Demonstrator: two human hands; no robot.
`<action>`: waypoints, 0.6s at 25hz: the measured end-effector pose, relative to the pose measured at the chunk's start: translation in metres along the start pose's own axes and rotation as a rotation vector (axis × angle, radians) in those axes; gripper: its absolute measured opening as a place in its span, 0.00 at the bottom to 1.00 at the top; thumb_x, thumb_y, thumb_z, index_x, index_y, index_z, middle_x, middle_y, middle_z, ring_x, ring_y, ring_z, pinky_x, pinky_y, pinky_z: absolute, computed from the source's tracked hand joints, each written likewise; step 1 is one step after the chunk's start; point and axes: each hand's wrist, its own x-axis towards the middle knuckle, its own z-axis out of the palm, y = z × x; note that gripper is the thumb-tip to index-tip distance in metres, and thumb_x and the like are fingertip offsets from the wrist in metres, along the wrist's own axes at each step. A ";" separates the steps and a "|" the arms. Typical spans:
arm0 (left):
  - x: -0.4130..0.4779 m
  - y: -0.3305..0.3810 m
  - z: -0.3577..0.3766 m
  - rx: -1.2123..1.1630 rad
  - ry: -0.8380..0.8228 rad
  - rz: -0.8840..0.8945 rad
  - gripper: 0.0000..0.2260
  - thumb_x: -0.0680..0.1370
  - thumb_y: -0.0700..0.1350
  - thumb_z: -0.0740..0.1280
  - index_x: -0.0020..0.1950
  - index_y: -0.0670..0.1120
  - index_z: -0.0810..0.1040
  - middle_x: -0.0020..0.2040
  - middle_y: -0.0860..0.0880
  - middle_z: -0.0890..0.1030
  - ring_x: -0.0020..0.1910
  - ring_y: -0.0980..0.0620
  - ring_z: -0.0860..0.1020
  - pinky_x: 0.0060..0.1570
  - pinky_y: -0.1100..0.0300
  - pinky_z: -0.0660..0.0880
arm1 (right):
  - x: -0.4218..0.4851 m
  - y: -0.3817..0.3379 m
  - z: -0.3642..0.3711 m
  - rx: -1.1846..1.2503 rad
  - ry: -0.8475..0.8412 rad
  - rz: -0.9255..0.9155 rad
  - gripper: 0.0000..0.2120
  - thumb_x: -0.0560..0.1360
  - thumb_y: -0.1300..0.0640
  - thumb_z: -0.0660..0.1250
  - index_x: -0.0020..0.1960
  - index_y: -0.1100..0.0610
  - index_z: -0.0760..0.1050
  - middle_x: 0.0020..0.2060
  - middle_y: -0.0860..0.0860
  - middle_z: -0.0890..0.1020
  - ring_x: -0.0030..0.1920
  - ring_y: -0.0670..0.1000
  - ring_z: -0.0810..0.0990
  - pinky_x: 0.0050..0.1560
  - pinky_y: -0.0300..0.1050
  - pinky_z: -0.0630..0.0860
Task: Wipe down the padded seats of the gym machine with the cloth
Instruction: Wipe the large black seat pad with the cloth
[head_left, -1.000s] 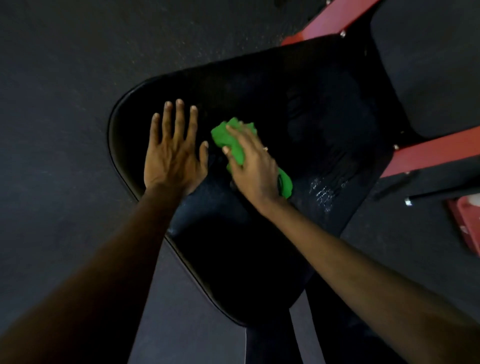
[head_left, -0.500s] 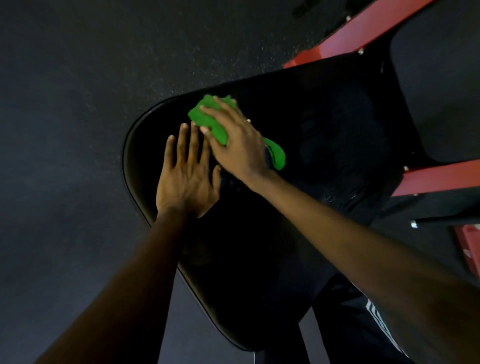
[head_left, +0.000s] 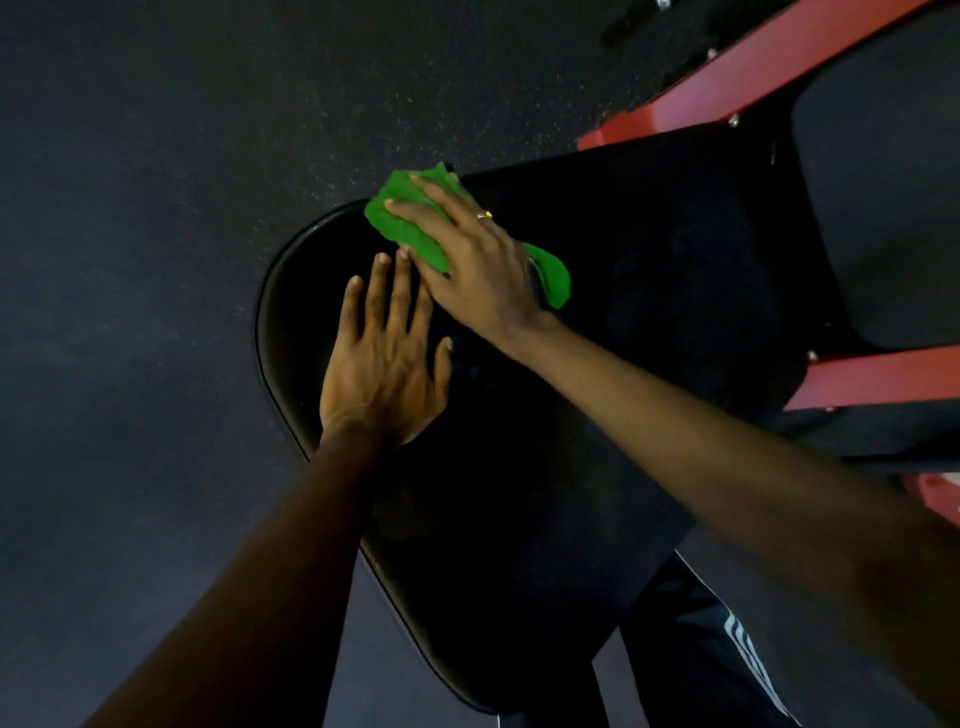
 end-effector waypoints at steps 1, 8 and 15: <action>0.000 0.000 0.000 -0.005 0.007 -0.003 0.32 0.84 0.57 0.49 0.83 0.41 0.48 0.83 0.39 0.49 0.82 0.40 0.47 0.80 0.42 0.47 | 0.002 0.013 -0.005 -0.019 -0.035 -0.088 0.20 0.80 0.53 0.65 0.71 0.48 0.75 0.74 0.50 0.74 0.74 0.52 0.71 0.68 0.44 0.72; -0.002 0.000 0.000 -0.020 0.006 -0.005 0.33 0.84 0.58 0.47 0.83 0.42 0.44 0.83 0.39 0.47 0.82 0.41 0.46 0.80 0.43 0.46 | 0.063 0.061 -0.024 -0.106 0.021 0.544 0.20 0.80 0.49 0.64 0.71 0.45 0.75 0.68 0.46 0.78 0.65 0.51 0.79 0.62 0.49 0.76; 0.000 -0.001 -0.003 -0.016 -0.010 0.005 0.31 0.84 0.58 0.48 0.83 0.42 0.54 0.82 0.38 0.54 0.82 0.39 0.49 0.80 0.42 0.46 | 0.055 -0.016 -0.003 0.061 -0.152 -0.144 0.16 0.79 0.46 0.66 0.66 0.43 0.79 0.68 0.44 0.78 0.69 0.46 0.76 0.63 0.40 0.74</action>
